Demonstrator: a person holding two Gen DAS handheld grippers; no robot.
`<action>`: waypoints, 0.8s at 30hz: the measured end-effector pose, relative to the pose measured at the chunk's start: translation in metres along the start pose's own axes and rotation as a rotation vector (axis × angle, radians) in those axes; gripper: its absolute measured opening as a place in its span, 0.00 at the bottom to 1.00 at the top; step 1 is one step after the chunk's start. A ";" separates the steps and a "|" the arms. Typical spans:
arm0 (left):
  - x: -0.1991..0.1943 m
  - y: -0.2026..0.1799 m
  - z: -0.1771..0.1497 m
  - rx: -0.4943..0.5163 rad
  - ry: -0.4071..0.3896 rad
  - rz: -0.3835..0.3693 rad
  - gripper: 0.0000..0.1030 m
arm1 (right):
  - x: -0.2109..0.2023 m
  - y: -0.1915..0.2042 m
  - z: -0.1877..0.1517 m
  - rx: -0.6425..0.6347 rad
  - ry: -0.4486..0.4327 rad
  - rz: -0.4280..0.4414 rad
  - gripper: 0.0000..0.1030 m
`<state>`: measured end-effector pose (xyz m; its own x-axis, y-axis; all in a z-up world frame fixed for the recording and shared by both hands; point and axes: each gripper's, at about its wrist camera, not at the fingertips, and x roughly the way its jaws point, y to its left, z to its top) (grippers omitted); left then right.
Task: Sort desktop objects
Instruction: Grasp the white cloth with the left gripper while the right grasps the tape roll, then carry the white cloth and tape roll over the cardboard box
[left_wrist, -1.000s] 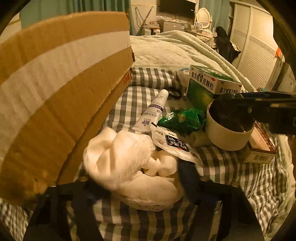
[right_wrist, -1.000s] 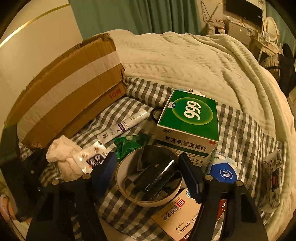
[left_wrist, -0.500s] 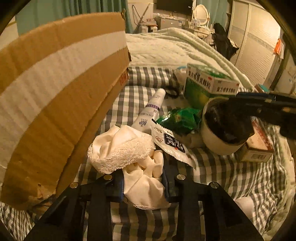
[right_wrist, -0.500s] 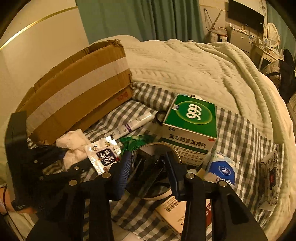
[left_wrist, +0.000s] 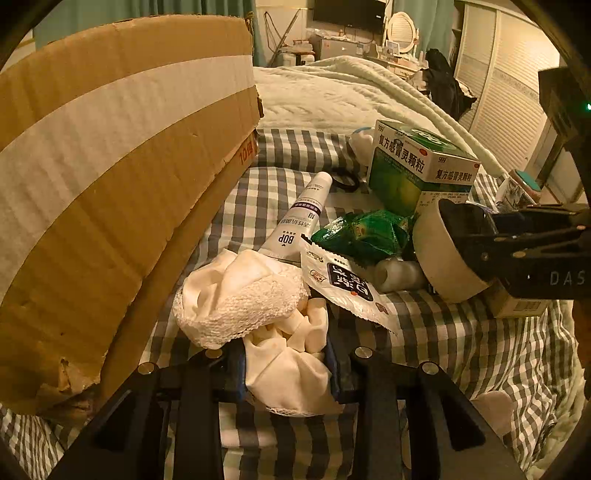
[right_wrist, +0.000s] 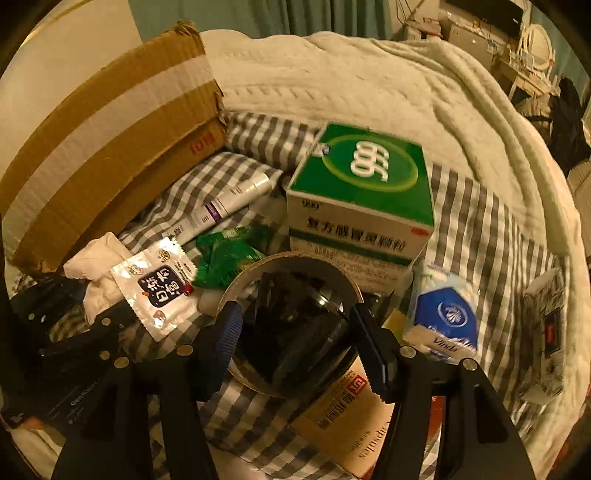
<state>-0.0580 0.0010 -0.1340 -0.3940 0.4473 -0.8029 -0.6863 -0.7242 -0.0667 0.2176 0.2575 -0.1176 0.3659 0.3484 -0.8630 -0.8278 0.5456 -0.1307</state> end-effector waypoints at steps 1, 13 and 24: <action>0.000 0.000 0.001 0.001 0.001 -0.002 0.32 | 0.000 0.000 -0.001 0.000 0.002 0.001 0.59; -0.014 0.005 0.004 -0.040 -0.001 -0.003 0.24 | -0.025 0.002 -0.008 -0.043 -0.045 -0.033 0.51; -0.043 0.009 0.008 -0.059 -0.055 -0.009 0.23 | -0.059 0.006 -0.009 -0.051 -0.092 -0.065 0.51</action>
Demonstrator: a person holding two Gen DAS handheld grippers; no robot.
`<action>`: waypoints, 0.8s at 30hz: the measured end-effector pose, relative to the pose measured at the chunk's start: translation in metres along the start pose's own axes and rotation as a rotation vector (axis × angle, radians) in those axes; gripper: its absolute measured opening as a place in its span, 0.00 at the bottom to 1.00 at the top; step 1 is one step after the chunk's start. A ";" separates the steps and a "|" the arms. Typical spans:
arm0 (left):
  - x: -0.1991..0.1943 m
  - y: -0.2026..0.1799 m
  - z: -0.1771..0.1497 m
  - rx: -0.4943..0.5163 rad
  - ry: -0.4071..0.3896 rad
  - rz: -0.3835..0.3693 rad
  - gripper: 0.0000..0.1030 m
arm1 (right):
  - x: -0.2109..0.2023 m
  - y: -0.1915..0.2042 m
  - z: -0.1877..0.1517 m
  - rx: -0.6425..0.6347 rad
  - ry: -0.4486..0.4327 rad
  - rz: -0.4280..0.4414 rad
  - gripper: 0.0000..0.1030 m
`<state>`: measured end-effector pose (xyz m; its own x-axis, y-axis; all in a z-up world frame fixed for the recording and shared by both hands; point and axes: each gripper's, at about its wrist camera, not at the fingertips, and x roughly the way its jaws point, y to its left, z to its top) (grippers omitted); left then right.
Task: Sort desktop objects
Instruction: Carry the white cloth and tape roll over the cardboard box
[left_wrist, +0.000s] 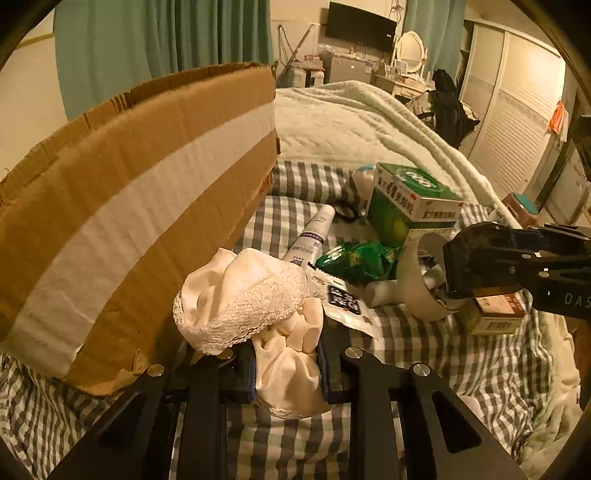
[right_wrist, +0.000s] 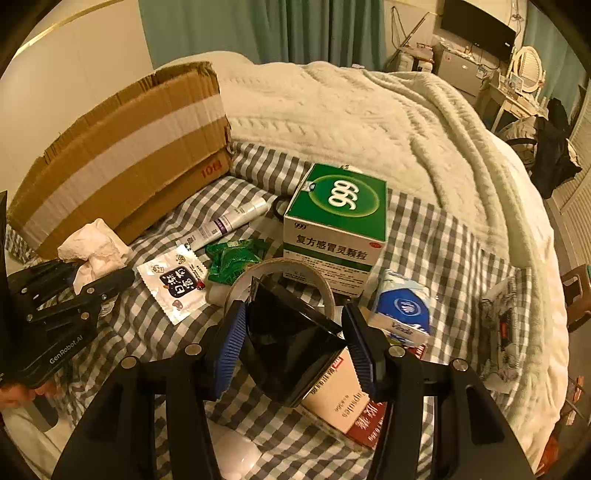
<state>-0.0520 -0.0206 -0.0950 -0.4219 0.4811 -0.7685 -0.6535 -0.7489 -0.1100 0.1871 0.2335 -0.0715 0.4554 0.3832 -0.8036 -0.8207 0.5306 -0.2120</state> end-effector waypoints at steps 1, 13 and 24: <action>-0.003 -0.001 -0.001 0.001 -0.005 -0.002 0.23 | -0.004 0.000 0.000 0.003 -0.003 -0.005 0.51; -0.059 -0.012 0.029 0.002 -0.102 -0.041 0.23 | -0.071 0.005 0.016 0.032 -0.109 0.004 0.51; -0.121 0.037 0.095 -0.091 -0.215 0.021 0.23 | -0.116 0.042 0.089 0.064 -0.237 0.196 0.51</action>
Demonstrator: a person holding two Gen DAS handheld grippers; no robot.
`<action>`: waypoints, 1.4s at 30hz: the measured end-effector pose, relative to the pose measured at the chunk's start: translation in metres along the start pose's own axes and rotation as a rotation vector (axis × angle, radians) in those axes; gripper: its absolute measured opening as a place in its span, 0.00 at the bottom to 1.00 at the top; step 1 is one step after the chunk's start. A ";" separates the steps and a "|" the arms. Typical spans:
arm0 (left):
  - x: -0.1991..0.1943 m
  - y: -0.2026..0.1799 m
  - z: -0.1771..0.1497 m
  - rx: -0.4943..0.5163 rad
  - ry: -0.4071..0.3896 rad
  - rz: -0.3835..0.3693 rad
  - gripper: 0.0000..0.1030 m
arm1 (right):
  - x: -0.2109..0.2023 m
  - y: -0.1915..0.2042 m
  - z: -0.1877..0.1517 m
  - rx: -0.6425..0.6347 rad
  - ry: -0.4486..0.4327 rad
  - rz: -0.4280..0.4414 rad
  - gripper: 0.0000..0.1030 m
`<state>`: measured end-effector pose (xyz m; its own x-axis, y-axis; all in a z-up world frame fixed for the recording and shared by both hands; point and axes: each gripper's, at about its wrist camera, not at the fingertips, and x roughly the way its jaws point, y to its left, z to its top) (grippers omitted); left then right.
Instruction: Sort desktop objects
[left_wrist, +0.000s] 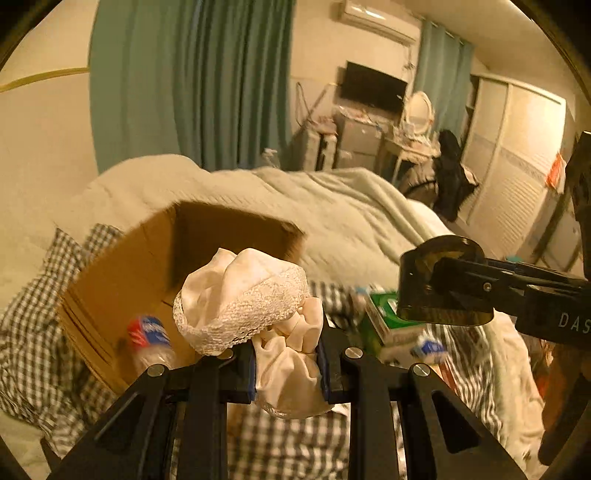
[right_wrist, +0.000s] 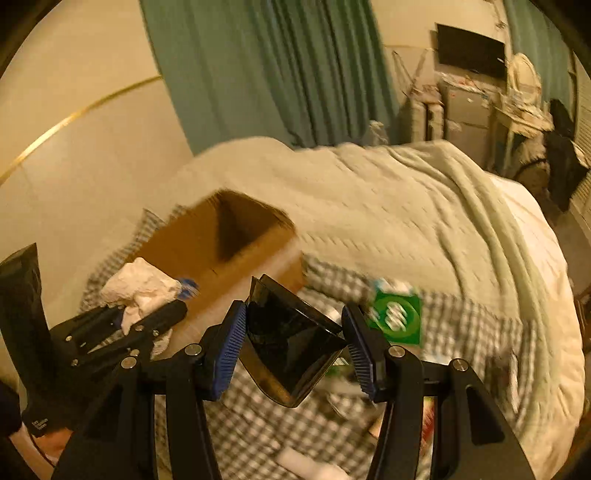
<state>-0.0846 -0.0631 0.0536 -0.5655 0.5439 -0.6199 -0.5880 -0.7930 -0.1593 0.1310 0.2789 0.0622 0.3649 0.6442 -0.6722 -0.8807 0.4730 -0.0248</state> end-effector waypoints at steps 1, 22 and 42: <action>-0.001 0.008 0.004 -0.013 -0.015 0.019 0.23 | 0.002 0.006 0.006 -0.007 -0.010 0.012 0.51; 0.037 0.081 -0.013 -0.153 0.061 0.179 0.62 | 0.102 0.082 0.045 -0.016 -0.018 0.209 0.73; 0.023 -0.049 -0.071 0.004 0.160 -0.017 0.78 | -0.013 -0.095 -0.080 0.143 0.094 -0.130 0.73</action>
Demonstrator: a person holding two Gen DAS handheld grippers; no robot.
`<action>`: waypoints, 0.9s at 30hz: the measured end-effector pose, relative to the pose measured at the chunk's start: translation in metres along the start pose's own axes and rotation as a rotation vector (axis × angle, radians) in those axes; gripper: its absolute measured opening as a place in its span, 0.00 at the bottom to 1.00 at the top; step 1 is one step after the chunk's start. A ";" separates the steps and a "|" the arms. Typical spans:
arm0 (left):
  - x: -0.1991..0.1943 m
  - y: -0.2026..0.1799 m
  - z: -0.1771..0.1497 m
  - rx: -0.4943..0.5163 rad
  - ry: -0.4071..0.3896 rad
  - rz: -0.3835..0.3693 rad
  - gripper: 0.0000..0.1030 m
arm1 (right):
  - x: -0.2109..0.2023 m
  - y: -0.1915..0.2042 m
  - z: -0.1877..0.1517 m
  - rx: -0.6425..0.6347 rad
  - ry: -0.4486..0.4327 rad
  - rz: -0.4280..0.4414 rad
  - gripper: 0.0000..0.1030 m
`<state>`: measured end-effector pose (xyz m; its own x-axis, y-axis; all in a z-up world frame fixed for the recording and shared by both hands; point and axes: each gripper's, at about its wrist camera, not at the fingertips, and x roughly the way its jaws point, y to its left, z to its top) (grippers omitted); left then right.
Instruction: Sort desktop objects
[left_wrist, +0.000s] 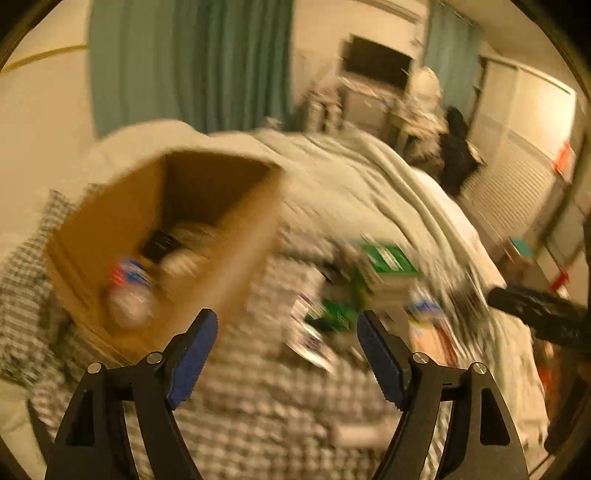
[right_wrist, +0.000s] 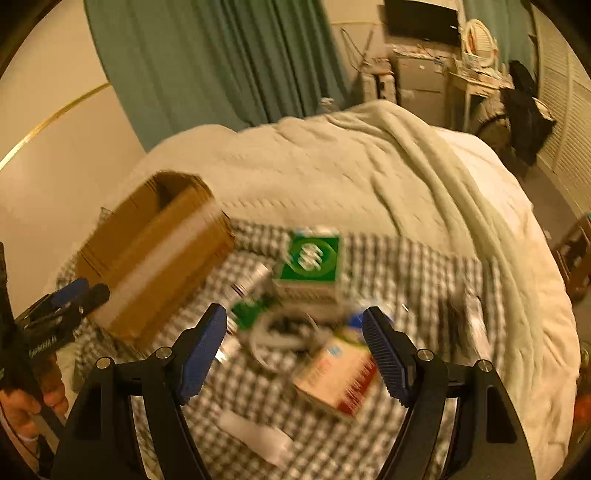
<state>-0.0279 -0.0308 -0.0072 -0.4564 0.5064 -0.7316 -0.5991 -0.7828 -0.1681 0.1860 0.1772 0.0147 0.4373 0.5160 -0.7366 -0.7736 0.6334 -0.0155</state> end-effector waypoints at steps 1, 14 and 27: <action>0.006 -0.009 -0.008 0.012 0.026 -0.021 0.78 | 0.000 -0.006 -0.009 -0.003 0.015 -0.012 0.73; 0.062 -0.068 -0.106 0.422 0.084 -0.192 0.78 | 0.004 -0.034 -0.062 0.026 0.120 0.012 0.73; 0.102 -0.080 -0.135 0.639 0.215 -0.448 0.79 | 0.043 -0.047 -0.065 0.072 0.197 -0.013 0.73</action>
<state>0.0625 0.0350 -0.1579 0.0137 0.5918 -0.8060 -0.9849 -0.1313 -0.1132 0.2115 0.1324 -0.0607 0.3432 0.3895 -0.8547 -0.7306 0.6826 0.0177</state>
